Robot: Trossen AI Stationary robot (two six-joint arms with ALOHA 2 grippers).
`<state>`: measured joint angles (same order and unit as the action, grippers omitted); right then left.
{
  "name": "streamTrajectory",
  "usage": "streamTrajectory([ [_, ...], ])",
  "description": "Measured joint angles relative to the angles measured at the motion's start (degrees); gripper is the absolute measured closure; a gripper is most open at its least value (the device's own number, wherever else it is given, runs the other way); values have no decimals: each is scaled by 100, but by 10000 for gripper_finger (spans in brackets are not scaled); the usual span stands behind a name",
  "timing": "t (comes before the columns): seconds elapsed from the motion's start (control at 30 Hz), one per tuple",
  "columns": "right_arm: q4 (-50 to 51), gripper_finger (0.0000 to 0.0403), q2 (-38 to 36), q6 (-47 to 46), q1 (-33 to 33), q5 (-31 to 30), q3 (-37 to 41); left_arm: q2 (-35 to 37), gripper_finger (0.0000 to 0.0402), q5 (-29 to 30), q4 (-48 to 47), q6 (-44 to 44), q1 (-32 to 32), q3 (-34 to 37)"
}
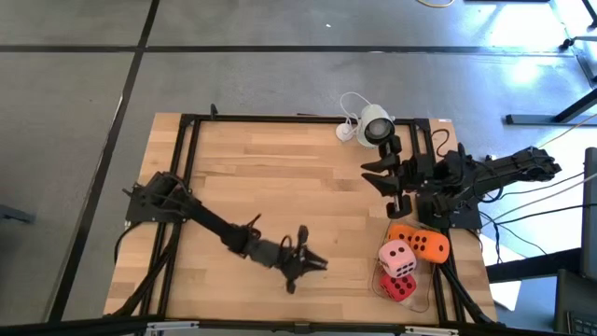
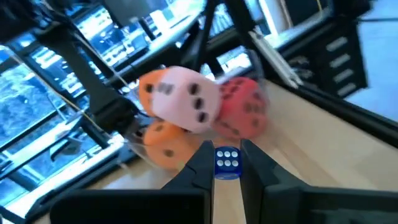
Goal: Pick & Place Dice
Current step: Put the small blue die into the transparent container
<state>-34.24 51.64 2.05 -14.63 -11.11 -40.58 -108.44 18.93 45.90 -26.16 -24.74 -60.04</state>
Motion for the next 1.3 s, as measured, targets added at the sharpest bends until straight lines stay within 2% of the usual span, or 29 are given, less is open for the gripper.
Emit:
streamTrajectory([
  [0.37, 171, 309, 2, 8, 0, 17, 0, -33, 375, -1609, 22, 302, 853, -546],
  [0.53, 218, 309, 2, 12, 0, 17, 0, -235, 375, -2055, 147, 457, 1052, -872],
  [0.67, 215, 309, 2, 56, 0, 15, 0, -823, 375, -2388, 309, 539, 1113, -1447],
  [1.03, 240, 309, 2, 10, 0, 3, 0, -2705, 375, -2826, 309, 801, 1096, -3717],
  [1.17, 280, 309, 2, 7, 0, 22, 0, -3185, 375, -2830, 310, 858, 1098, -4288],
  [1.3, 412, 309, 2, 1, 0, 151, 0, -3508, 375, -2818, 279, 997, 1098, -4575],
])
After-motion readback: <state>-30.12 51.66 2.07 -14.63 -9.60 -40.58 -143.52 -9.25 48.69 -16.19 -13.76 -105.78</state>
